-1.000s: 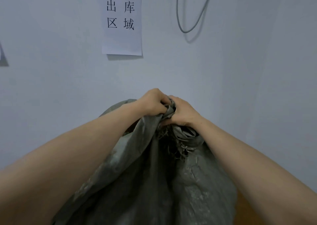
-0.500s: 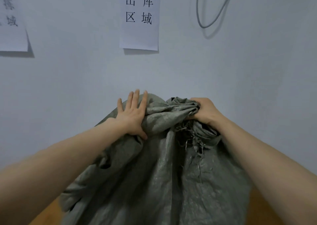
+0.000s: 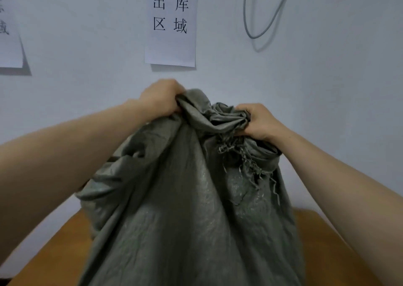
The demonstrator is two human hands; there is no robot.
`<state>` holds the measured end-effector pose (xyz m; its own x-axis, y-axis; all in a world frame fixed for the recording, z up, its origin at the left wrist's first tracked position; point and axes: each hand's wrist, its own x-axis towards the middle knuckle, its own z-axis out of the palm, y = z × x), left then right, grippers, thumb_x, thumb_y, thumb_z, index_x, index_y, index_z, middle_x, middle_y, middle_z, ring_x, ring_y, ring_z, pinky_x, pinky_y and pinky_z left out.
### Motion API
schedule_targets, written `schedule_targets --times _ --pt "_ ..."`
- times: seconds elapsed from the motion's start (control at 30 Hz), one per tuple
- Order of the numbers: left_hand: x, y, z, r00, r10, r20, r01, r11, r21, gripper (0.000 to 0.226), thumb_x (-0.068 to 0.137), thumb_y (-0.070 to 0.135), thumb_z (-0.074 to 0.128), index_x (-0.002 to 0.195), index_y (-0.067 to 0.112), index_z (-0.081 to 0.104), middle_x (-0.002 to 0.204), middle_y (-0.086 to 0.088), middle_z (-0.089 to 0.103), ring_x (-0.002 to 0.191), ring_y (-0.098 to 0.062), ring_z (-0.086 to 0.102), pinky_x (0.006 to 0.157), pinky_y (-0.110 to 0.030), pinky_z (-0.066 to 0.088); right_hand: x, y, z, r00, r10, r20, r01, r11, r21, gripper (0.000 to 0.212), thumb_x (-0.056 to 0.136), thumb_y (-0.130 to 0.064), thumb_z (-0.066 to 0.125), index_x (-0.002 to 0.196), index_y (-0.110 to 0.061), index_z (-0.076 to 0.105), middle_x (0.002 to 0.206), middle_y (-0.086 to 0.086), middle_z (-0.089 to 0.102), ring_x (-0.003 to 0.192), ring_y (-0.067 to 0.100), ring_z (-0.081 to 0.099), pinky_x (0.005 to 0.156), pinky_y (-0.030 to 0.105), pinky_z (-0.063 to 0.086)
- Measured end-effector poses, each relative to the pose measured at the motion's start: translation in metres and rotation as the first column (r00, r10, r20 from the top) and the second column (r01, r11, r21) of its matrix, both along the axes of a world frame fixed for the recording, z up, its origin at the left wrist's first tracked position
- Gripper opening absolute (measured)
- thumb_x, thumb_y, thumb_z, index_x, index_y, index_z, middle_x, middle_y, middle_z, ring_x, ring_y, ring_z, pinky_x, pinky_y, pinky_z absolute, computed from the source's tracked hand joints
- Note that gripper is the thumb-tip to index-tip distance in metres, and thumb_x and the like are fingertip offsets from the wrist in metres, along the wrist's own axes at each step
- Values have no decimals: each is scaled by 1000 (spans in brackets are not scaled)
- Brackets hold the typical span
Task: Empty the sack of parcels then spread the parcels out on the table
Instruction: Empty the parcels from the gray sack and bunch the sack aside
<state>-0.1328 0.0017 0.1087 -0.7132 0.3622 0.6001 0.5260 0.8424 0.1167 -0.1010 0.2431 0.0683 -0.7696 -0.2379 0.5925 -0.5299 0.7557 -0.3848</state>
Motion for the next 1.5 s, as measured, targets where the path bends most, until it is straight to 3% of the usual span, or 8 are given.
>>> schedule_targets --times 0.13,0.37,0.67,0.77,0.9,1.13,1.3,1.5 --pt "5 5 4 995 -93 21 94 995 -37 38 77 -1 56 109 15 68 105 -8 66 109 -29 58 91 -35 44 0 -12 0 996 52 73 -49 998 -46 109 61 -14 88 147 -22 23 147 7 28 129 20 41 103 26 38" --pt "16 19 -35 974 -221 54 226 967 -122 41 80 -7 48 111 10 68 113 -9 68 108 -26 59 88 -29 42 -11 -45 -37 939 274 210 -282 959 10 147 51 -25 93 138 -37 -25 158 -2 -1 146 15 12 119 38 21" --pt "35 10 -45 919 -248 307 199 963 183 60 74 27 68 131 15 52 130 -8 57 122 -21 51 97 -23 38 -18 -63 -47 994 64 87 -63 998 -9 56 65 -14 80 116 -21 59 96 -8 62 90 13 56 76 27 42" --pt "44 -14 -51 914 23 405 93 960 -263 137 54 64 78 151 21 -9 159 -8 -3 147 -23 -3 120 -40 5 -23 -49 -57 992 80 94 -73 994 -76 38 63 -7 78 82 -34 60 76 -15 61 79 13 58 74 31 45" --pt "41 -51 -72 790 267 552 -19 911 -413 157 43 70 79 137 29 -40 151 -7 -36 141 -25 -29 119 -48 -1 -22 -37 -59 992 96 82 -85 988 -132 36 66 2 78 89 -23 68 85 -7 65 86 9 61 79 25 46" --pt "14 -62 -122 705 96 703 -75 995 -61 141 63 37 85 138 40 -34 157 -7 -7 144 -31 16 108 -39 38 -10 -23 -54 990 88 111 -92 995 40 28 69 3 77 85 -19 70 126 -1 51 113 11 50 95 13 32" --pt "5 -48 -121 843 131 521 -87 990 -108 28 87 17 58 114 8 62 120 -14 62 107 -27 57 81 -27 40 -2 -14 -55 971 129 200 -119 991 -59 29 71 5 75 79 -22 68 106 -1 64 103 13 59 91 19 42" --pt "1 -36 -69 938 171 302 -194 980 49 23 85 3 51 99 -5 67 103 -24 66 94 -34 60 69 -29 39 5 -23 -37 980 157 123 -149 986 -68 56 65 1 82 109 -25 59 109 2 61 100 14 58 94 33 45"
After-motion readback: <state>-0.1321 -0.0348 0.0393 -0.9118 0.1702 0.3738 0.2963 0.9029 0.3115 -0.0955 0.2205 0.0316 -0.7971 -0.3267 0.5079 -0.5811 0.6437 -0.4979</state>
